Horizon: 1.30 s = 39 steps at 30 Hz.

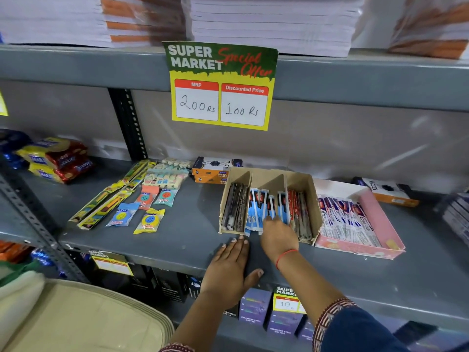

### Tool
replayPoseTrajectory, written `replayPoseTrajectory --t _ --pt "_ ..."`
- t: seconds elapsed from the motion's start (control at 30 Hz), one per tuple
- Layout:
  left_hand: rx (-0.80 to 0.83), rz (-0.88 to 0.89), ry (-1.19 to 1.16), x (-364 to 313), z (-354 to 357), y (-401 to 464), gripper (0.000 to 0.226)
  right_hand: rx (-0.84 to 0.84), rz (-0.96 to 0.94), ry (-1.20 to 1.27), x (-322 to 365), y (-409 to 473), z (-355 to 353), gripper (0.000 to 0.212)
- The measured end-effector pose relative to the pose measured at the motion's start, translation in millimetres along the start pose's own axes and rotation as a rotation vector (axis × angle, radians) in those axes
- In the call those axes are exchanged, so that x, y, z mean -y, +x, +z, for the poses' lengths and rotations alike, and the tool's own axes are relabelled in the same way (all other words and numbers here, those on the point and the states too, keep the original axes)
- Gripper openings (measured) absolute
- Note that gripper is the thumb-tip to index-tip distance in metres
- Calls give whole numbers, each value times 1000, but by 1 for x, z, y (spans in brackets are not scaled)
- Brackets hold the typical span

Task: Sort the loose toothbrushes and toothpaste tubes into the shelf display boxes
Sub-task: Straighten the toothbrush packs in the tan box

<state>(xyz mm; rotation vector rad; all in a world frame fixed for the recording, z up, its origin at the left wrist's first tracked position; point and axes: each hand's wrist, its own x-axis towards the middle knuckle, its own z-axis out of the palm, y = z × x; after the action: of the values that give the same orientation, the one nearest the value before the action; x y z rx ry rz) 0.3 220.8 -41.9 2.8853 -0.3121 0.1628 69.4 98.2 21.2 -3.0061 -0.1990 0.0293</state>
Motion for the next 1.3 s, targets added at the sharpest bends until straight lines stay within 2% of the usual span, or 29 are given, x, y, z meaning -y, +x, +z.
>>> replayPoseTrajectory --t 0.23,0.43,0.57,0.7,1.0,1.13,1.3 --pt "15 4 5 0 -2 0 75 95 76 111 3 5 -3 35" --pt "23 -3 5 -1 -3 0 75 96 125 185 5 7 0 49" --pt "30 -1 11 0 -2 1 75 102 141 198 8 10 0 43" --pt "19 2 17 1 0 1 75 82 124 143 11 7 3 36" --pt "-11 6 0 1 1 1 75 -3 -11 -89 5 1 -4 42" --pt "-3 7 -6 1 0 0 74 3 11 -14 1 -1 -12 44" --pt "-1 1 10 1 0 0 74 33 118 212 -5 0 -20 50"
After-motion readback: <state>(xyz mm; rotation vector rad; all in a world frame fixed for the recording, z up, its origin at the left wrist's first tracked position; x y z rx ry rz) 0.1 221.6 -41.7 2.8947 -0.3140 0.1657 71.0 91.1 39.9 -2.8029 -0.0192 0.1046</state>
